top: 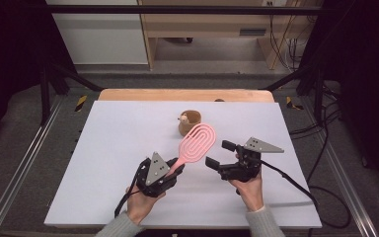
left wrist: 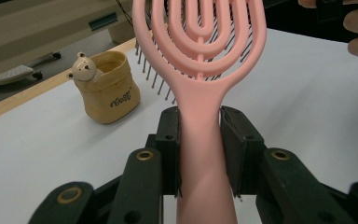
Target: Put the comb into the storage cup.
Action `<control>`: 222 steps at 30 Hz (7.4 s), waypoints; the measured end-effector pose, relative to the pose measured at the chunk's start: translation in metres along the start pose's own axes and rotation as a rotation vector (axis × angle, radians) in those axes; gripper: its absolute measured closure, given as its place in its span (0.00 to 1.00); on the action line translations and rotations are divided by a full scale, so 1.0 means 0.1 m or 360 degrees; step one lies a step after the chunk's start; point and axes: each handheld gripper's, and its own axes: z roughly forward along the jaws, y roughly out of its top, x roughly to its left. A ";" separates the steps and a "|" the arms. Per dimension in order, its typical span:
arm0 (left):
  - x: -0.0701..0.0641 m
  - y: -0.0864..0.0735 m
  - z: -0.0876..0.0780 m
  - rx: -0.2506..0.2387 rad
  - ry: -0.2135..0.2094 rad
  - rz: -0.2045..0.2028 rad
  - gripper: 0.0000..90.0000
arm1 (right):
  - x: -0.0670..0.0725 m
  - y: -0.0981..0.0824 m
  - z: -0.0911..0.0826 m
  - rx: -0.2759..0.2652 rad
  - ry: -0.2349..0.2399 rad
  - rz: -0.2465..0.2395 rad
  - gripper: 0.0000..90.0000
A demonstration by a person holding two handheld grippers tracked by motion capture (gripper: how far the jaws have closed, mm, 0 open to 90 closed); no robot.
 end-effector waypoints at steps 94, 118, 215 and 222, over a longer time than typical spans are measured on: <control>-0.26 -0.13 0.29 0.0073 -0.0030 0.0097 0.67 | 0.02 -0.01 0.05 0.0125 0.0165 0.0264 0.71; 0.20 -0.08 0.07 -0.0041 -0.0183 -0.0304 0.26 | 0.01 0.11 -0.10 0.0088 -0.0011 0.0195 0.71; 1.40 -1.08 -0.75 -0.0115 0.0159 -0.0531 0.08 | -0.13 1.19 0.42 0.0047 -0.0357 -0.0080 0.71; 1.40 -1.09 -0.75 -0.0117 0.0161 -0.0521 0.08 | -0.20 1.21 0.49 0.0044 -0.0399 -0.0076 0.71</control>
